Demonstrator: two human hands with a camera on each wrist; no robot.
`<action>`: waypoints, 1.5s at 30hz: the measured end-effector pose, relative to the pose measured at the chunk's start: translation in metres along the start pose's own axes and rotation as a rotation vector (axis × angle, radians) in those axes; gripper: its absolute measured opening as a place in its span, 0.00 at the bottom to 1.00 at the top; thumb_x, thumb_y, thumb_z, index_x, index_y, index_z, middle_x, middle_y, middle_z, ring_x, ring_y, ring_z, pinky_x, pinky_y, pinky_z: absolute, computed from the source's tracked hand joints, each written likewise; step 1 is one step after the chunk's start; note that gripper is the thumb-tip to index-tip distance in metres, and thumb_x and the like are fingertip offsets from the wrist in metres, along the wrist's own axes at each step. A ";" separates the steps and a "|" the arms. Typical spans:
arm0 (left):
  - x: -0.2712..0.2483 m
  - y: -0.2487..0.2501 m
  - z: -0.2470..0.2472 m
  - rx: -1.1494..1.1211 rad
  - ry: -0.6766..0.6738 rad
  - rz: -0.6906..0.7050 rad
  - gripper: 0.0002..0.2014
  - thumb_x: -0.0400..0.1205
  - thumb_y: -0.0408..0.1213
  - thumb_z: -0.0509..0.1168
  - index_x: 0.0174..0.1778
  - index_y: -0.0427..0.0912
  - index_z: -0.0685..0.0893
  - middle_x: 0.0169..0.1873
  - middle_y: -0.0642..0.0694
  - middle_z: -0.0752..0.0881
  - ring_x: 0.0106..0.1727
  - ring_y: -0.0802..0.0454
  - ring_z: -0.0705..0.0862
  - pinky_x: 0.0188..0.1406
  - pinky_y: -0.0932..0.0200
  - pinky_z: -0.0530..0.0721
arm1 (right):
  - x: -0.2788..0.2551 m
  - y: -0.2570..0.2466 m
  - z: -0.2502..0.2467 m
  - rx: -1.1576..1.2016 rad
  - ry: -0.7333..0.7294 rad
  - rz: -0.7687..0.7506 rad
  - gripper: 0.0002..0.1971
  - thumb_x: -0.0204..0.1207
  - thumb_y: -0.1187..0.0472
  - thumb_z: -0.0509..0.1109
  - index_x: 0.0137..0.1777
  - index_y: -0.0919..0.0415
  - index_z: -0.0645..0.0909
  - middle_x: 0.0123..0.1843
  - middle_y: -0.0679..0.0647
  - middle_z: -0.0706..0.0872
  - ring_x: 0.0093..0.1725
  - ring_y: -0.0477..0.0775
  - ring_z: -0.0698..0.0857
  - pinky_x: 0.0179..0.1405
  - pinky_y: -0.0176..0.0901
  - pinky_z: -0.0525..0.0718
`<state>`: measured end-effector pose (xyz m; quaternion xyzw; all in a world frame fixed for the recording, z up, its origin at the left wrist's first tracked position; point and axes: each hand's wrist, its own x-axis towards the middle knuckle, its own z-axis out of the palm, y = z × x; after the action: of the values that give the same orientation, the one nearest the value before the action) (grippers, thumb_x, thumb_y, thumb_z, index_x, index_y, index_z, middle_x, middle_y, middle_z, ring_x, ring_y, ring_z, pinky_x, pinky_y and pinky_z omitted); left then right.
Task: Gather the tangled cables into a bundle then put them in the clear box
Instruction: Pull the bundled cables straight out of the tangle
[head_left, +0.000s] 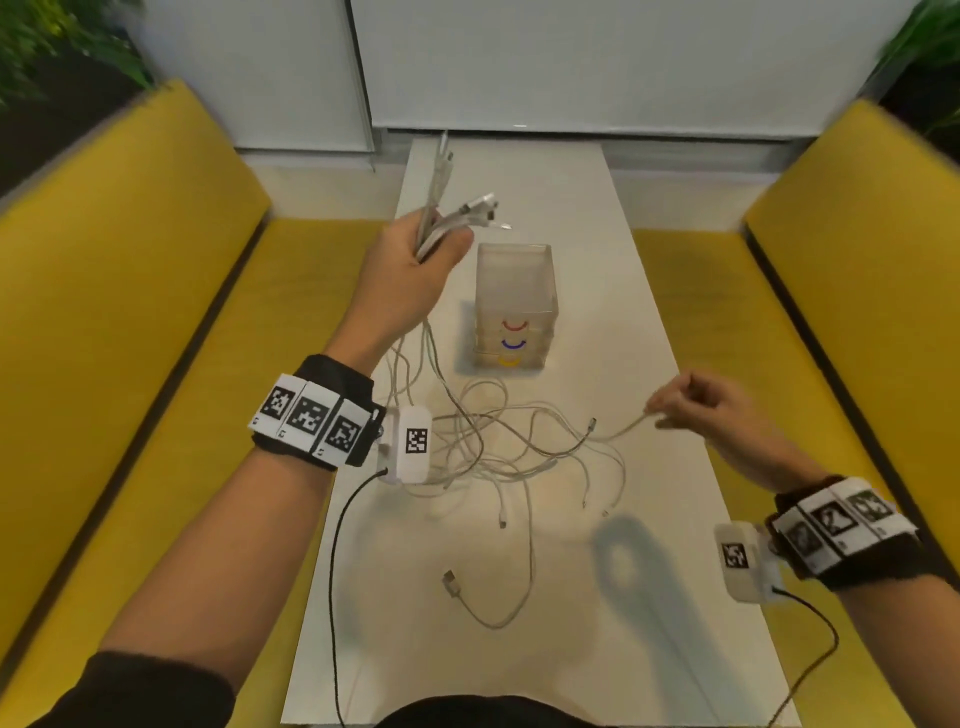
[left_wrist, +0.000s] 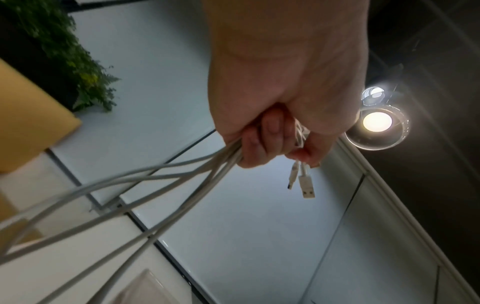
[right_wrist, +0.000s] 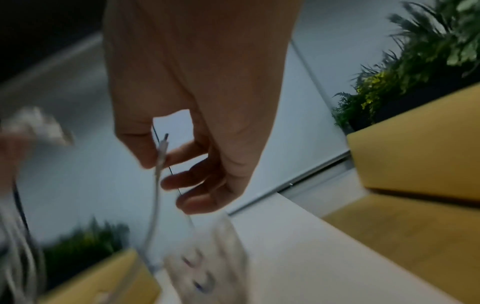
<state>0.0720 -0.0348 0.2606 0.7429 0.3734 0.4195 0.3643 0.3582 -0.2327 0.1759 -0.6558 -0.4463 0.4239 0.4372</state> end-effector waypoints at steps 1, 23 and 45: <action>-0.002 0.001 0.005 -0.013 -0.039 -0.001 0.14 0.85 0.43 0.66 0.32 0.54 0.75 0.23 0.61 0.73 0.26 0.63 0.68 0.29 0.59 0.67 | 0.001 -0.018 0.002 0.111 0.027 -0.049 0.06 0.78 0.64 0.68 0.48 0.68 0.78 0.50 0.64 0.89 0.52 0.58 0.90 0.51 0.46 0.90; -0.010 -0.010 0.011 -0.221 -0.134 -0.098 0.09 0.91 0.47 0.52 0.59 0.50 0.75 0.29 0.56 0.66 0.30 0.60 0.64 0.35 0.62 0.67 | 0.022 0.058 0.110 -0.696 -0.085 -0.281 0.13 0.72 0.54 0.67 0.55 0.57 0.80 0.51 0.56 0.81 0.49 0.56 0.81 0.53 0.54 0.83; -0.020 -0.025 -0.011 -0.209 -0.195 -0.125 0.08 0.91 0.45 0.55 0.47 0.52 0.75 0.26 0.58 0.66 0.26 0.61 0.63 0.29 0.65 0.64 | -0.045 -0.009 0.095 -0.179 -0.320 -0.088 0.10 0.87 0.59 0.61 0.51 0.59 0.83 0.35 0.44 0.81 0.32 0.41 0.76 0.34 0.30 0.74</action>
<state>0.0487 -0.0386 0.2364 0.7134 0.3363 0.3584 0.4996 0.2556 -0.2551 0.1669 -0.5959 -0.5744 0.4620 0.3187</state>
